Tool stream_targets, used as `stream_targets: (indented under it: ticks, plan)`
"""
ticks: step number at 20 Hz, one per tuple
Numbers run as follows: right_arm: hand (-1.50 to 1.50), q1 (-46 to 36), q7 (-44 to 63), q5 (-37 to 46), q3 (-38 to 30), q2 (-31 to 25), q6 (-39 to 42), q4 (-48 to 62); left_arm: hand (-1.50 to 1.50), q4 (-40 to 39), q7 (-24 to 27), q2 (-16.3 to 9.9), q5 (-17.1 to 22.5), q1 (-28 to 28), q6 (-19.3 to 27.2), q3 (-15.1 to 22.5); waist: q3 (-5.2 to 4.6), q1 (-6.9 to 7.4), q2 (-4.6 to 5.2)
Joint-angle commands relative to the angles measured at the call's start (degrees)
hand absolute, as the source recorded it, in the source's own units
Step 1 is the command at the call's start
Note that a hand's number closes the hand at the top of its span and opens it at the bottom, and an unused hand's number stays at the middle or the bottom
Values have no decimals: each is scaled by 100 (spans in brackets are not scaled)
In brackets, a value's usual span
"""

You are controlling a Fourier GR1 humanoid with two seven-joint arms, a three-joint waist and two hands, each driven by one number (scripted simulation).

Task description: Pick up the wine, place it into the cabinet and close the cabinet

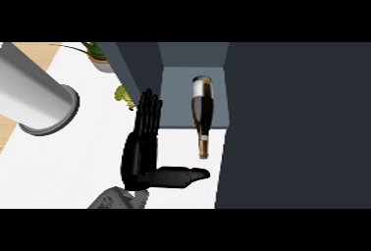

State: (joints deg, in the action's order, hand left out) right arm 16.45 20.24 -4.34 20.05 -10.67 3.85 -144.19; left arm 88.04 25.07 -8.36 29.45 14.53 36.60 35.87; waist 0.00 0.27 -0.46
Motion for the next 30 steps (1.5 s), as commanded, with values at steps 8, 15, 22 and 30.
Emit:
stream_targets:
  ticks: [8,15,22,30]
  plan:
    - [150,190,891,-608,1123,-811,922,-1156,-150,1715,273,-954,-258,-1783,-29,349,-6,92,-4]
    - [150,-616,1259,373,2450,-202,648,-775,-150,2204,441,-1714,95,-2472,-594,-262,-30,101,-6]
    - [150,-1137,1836,337,2926,283,351,-477,-150,2681,473,-2314,647,-2946,-1063,-1180,-29,77,-4]
    - [150,-2286,1882,514,3317,1035,-474,653,-150,2655,841,-2650,1037,-3624,-1838,-1605,-37,199,2]
